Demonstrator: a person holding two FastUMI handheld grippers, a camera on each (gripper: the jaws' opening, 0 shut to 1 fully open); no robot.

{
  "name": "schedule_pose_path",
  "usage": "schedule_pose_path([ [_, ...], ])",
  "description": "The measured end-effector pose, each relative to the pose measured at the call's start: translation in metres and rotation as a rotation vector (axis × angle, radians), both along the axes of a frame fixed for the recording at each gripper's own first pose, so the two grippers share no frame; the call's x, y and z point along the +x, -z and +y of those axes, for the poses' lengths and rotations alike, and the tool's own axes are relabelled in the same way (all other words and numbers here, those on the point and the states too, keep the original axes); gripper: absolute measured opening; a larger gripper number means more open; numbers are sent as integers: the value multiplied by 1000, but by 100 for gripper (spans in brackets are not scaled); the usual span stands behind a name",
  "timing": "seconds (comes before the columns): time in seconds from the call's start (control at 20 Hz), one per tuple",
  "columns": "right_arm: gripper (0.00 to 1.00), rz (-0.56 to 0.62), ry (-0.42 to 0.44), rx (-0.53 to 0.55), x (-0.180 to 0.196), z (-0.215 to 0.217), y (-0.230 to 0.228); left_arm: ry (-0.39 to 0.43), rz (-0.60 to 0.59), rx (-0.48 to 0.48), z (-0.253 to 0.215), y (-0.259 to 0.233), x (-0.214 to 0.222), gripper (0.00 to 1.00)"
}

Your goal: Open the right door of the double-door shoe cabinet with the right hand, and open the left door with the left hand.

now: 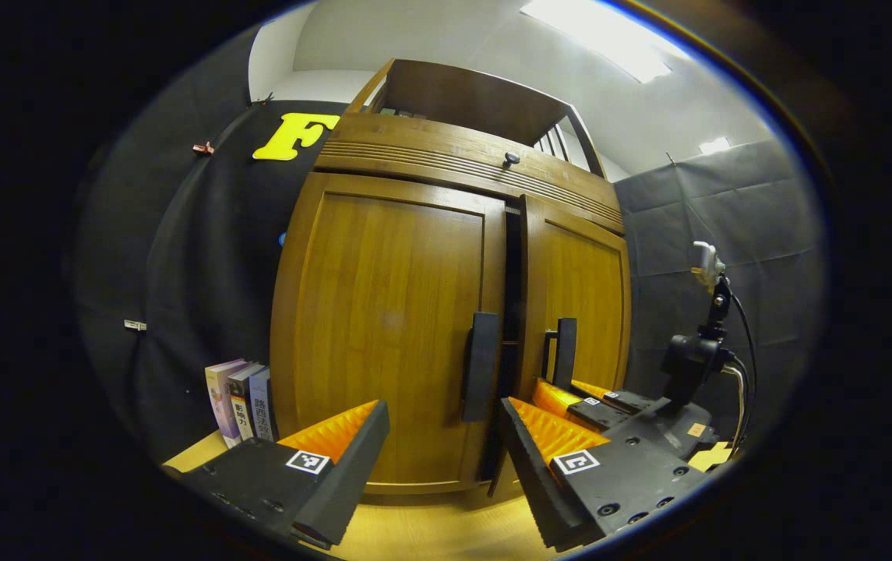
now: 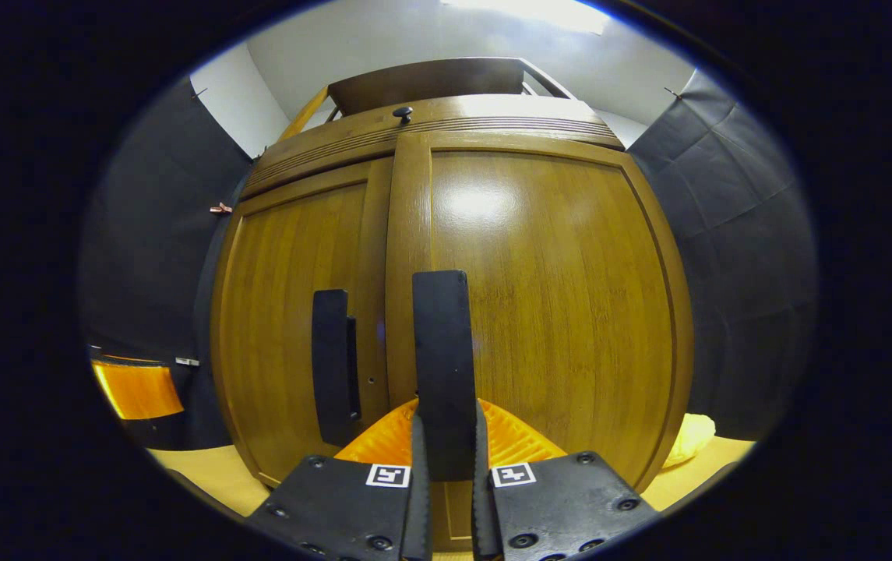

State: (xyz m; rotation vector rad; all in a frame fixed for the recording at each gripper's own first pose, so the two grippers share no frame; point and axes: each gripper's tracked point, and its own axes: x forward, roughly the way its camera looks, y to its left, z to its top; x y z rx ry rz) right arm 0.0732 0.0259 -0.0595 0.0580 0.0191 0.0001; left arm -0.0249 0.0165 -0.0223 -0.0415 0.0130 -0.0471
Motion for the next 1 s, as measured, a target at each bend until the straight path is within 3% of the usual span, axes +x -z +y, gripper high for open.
schedule_pose_path([
  [0.6,23,5,-58,-5,-67,-21,-24,42,3,0,-24,5,5,89],
  [1.0,23,1,-37,-23,-112,-50,-38,74,-6,-9,-36,5,9,89],
])
